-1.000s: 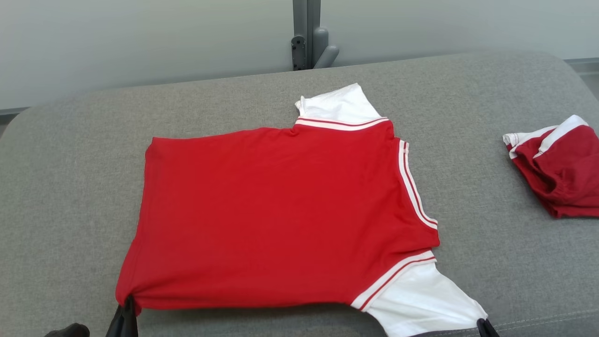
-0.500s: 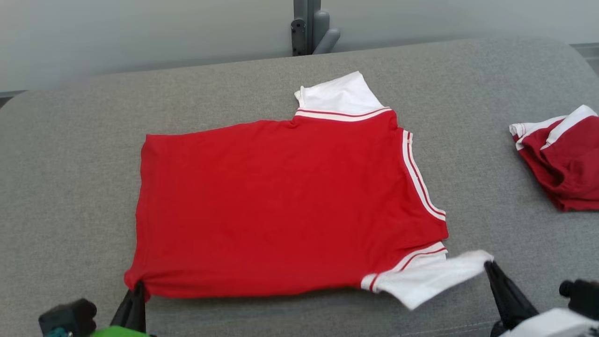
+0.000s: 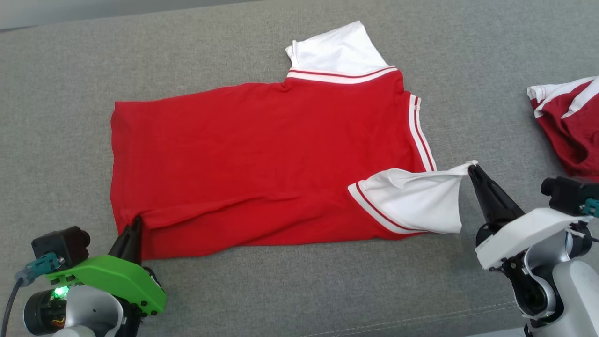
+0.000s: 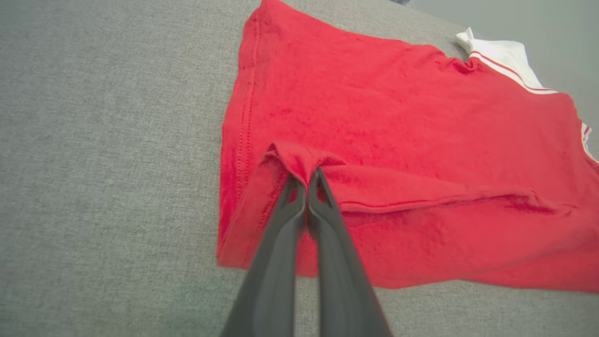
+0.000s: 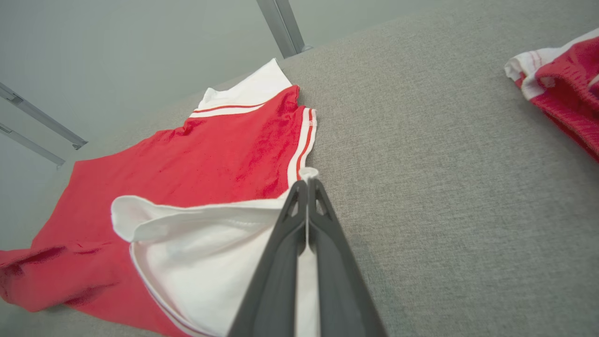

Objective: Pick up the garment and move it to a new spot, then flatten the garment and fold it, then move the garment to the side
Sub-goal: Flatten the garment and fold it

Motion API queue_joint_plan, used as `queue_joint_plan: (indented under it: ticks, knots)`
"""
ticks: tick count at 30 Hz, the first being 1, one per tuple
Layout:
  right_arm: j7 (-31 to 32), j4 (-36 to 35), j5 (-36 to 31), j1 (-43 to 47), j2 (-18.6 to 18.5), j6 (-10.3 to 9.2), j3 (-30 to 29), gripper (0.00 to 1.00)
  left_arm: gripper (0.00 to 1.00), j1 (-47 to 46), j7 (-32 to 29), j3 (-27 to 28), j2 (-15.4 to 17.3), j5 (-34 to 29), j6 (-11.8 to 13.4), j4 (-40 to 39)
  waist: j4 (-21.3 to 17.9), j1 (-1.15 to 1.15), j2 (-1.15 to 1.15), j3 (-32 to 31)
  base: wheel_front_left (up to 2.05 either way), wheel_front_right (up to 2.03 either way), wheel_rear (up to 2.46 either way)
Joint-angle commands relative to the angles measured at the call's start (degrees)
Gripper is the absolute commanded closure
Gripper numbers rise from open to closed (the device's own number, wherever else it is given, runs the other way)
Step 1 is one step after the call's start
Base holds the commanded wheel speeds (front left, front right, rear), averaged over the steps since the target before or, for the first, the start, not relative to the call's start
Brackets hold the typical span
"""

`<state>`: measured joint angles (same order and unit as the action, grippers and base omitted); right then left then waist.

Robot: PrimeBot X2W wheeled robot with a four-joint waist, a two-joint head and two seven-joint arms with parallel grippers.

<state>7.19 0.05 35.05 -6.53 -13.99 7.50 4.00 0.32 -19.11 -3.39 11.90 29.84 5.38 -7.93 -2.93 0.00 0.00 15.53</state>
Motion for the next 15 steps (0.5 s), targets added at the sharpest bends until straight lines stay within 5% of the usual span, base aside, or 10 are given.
queue_joint_plan:
  ticks: [1,11,12,13,14,15]
  knots:
    - [-1.5,1.7,0.0,-2.4,-0.7,-0.03,1.1,1.0,1.0,-1.6,0.5,0.0,-0.3,0.4,0.1,1.0,0.4,0.0,0.0,2.9,0.0,0.0,0.0]
    - [-8.3,9.6,1.5,-9.7,-3.3,-0.03,7.2,1.0,0.99,-4.2,2.9,0.4,-0.7,1.1,-0.6,6.4,0.8,0.0,0.0,4.4,0.0,0.0,0.0]
    - [-9.2,10.2,1.3,-10.1,-3.6,-0.03,7.4,1.0,0.8,-4.3,3.2,0.3,-0.8,1.0,-0.8,6.9,0.8,0.0,0.0,4.4,0.0,0.0,0.0]
    - [-10.0,10.7,1.6,-10.5,-3.7,-0.03,7.6,0.84,0.4,-4.5,3.5,0.3,-1.0,1.1,-0.9,7.3,0.9,0.0,0.0,4.3,0.0,0.0,0.0]
    - [-10.9,11.2,1.7,-10.6,-3.8,-0.03,7.8,0.56,0.0,-4.6,4.1,0.3,-1.0,0.8,-0.9,7.6,0.9,0.0,0.0,4.2,0.0,0.0,0.0]
    - [-11.9,11.5,1.6,-10.7,-3.9,-0.03,7.8,0.09,0.0,-4.7,4.8,0.2,-1.1,0.7,-1.3,7.8,1.0,0.0,0.0,4.0,0.0,0.0,0.0]
